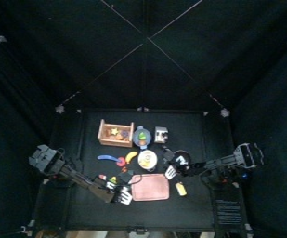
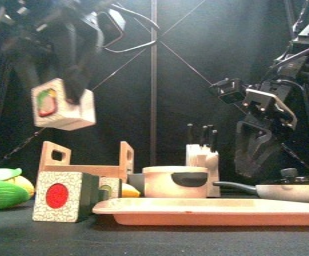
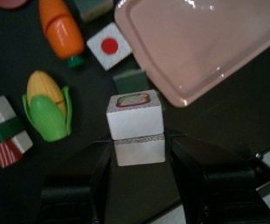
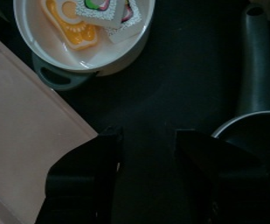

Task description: Place sushi half on plate

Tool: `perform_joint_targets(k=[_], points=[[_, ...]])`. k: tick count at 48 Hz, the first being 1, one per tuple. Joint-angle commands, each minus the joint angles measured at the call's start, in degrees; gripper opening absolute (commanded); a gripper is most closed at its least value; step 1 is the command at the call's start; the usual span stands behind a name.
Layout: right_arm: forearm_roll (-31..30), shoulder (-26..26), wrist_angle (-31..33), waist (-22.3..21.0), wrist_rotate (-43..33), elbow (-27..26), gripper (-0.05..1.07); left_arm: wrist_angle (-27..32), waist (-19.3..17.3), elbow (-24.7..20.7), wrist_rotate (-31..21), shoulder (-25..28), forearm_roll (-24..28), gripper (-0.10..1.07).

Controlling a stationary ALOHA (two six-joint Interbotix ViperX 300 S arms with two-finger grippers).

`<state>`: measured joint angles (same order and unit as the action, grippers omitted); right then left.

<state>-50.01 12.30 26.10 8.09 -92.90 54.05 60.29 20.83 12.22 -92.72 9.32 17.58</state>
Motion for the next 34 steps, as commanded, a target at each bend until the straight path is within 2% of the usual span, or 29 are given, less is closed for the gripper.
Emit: perform_joint_targets(k=[1,7,19,34], points=[[0.9,2.5,0.3,0.6,0.1,0.3,0.81,-0.4,-1.6,-4.6,-1.5,1.2,0.5,0.69],[1.5,3.7,1.1,1.3,0.1,1.3,0.81,-0.8,-3.3,-9.2,-5.6,4.4,1.6,0.69],[1.3,5.0,1.5,1.8,0.1,2.8,0.81,-1.1,-4.0,-16.1,-12.3,11.4,4.7,0.69],[1.0,6.2,1.6,1.8,0.1,3.3,0.81,-1.6,-4.2,-18.7,-14.7,14.5,3.3,0.69]])
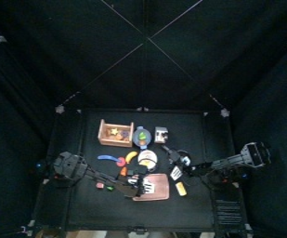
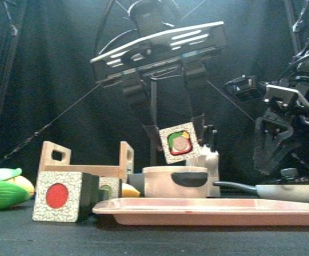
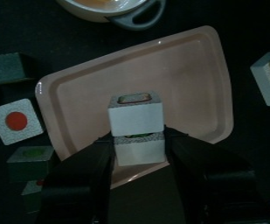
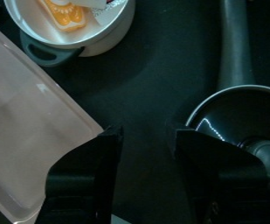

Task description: Place sushi half on plate

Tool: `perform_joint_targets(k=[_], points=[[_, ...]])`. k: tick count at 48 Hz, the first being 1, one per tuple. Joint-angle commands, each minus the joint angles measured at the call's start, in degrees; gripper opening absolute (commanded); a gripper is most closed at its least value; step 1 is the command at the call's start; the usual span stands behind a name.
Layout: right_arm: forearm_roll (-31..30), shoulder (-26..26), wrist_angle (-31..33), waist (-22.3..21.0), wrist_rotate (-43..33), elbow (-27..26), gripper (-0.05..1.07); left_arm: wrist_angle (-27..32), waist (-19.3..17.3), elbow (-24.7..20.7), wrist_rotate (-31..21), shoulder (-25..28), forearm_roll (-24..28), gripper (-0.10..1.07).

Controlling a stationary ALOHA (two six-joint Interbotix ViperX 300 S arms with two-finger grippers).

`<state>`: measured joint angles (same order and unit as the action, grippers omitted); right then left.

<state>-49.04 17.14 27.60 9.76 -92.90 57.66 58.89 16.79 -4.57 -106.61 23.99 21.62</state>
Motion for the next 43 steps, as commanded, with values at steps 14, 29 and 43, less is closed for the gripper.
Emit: perform_joint_targets(k=[14,29,43], points=[[0.9,1.4,0.3,0.2,0.1,0.5,0.81,-2.9,-0.2,-1.8,-3.8,1.9,-1.8,0.69],[0.9,1.3,0.4,0.2,0.1,0.4,0.81,-4.6,-0.1,-1.7,-3.8,2.7,-3.7,0.73],[0.9,1.4,0.4,0.1,0.1,0.3,0.81,-6.2,-0.2,-1.4,-3.8,3.0,-4.6,0.83]])
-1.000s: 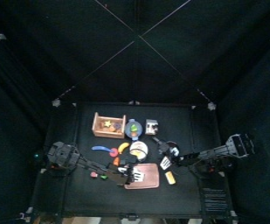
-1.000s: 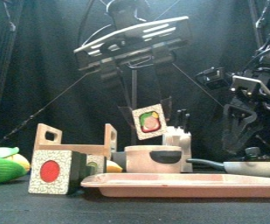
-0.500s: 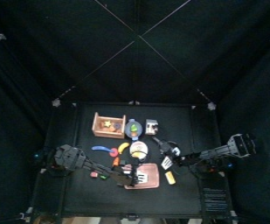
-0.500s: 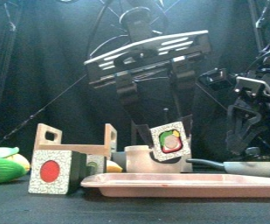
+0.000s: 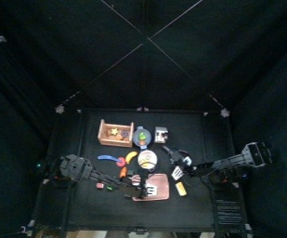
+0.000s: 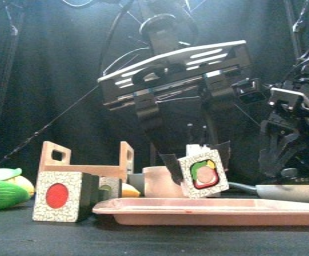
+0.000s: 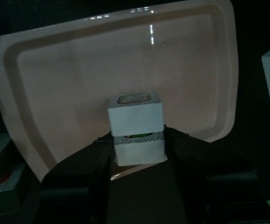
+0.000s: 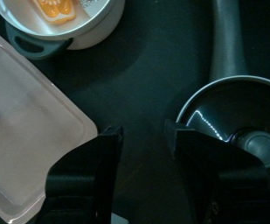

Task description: Place sushi half on plate

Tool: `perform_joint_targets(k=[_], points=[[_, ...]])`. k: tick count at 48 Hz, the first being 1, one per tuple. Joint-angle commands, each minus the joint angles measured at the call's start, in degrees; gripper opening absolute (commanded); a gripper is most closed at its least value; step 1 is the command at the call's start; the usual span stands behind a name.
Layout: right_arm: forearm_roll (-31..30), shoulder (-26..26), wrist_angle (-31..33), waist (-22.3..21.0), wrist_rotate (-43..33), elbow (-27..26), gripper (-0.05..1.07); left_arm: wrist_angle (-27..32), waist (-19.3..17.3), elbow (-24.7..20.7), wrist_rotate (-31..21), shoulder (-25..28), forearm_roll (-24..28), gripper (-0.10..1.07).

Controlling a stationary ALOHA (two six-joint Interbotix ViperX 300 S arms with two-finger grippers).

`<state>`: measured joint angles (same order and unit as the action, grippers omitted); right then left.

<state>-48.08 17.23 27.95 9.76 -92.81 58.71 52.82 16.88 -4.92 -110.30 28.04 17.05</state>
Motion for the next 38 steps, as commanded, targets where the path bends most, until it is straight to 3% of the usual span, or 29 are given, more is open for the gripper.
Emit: perform_joint_targets(k=[1,29,38], points=[[-0.1,1.3,0.0,0.2,0.0,-0.8,0.81,-0.1,-0.3,-1.1,-0.1,-1.1,0.1,0.84],[0.0,1.3,0.0,0.1,0.0,-0.9,0.81,-0.3,-0.2,-1.3,-0.1,-1.9,0.8,0.87],[0.0,1.2,0.0,0.1,0.0,-0.9,0.81,2.0,-0.3,-1.1,0.0,-3.3,1.8,0.86]])
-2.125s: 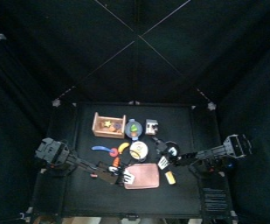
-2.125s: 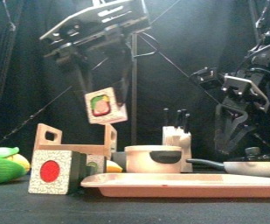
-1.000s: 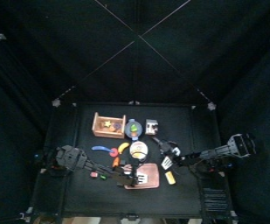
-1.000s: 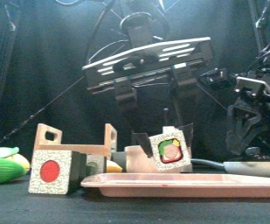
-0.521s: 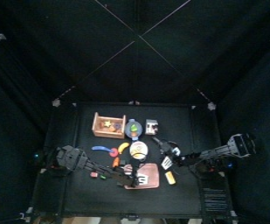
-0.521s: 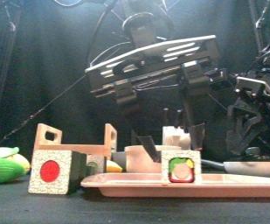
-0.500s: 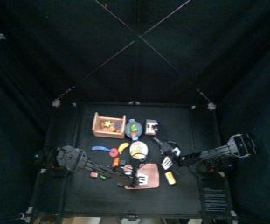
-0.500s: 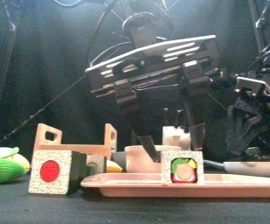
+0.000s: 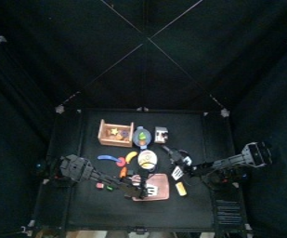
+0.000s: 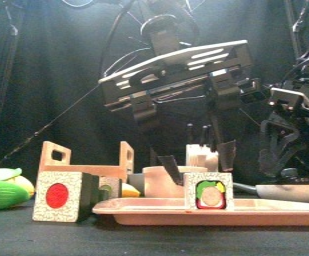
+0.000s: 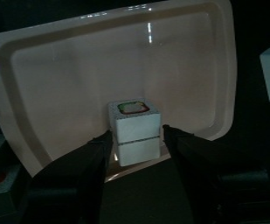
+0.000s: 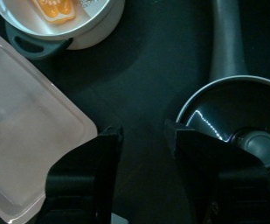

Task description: Place sushi half on plate

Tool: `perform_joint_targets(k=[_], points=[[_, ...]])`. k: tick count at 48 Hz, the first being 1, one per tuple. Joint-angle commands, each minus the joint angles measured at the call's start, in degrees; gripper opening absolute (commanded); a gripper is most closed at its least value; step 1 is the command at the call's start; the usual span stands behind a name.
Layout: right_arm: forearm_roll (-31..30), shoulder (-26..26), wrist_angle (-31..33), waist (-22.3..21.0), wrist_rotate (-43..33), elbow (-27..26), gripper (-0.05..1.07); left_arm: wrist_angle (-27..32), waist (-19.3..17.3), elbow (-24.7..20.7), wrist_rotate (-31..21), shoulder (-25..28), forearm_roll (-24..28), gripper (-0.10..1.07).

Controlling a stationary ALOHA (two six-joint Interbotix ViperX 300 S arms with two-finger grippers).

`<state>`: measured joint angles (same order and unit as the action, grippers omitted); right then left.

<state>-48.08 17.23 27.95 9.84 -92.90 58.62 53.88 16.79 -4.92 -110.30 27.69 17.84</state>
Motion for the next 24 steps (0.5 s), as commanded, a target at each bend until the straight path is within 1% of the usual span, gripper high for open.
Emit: perform_joint_targets(k=[1,10,14,24], points=[[0.0,1.3,0.0,0.0,0.1,-0.7,0.81,1.6,-0.2,-1.1,0.0,-3.0,1.6,0.86],[-0.1,1.3,0.1,0.0,0.1,-0.5,0.81,5.6,0.1,-0.4,0.7,-5.3,7.6,0.86],[-0.1,1.3,0.1,0.0,0.1,-0.6,0.81,5.4,0.2,0.9,1.0,-6.3,9.2,0.86],[0.0,1.2,0.1,0.0,0.1,-1.1,0.81,1.6,0.3,6.5,1.1,-9.8,9.2,0.86]])
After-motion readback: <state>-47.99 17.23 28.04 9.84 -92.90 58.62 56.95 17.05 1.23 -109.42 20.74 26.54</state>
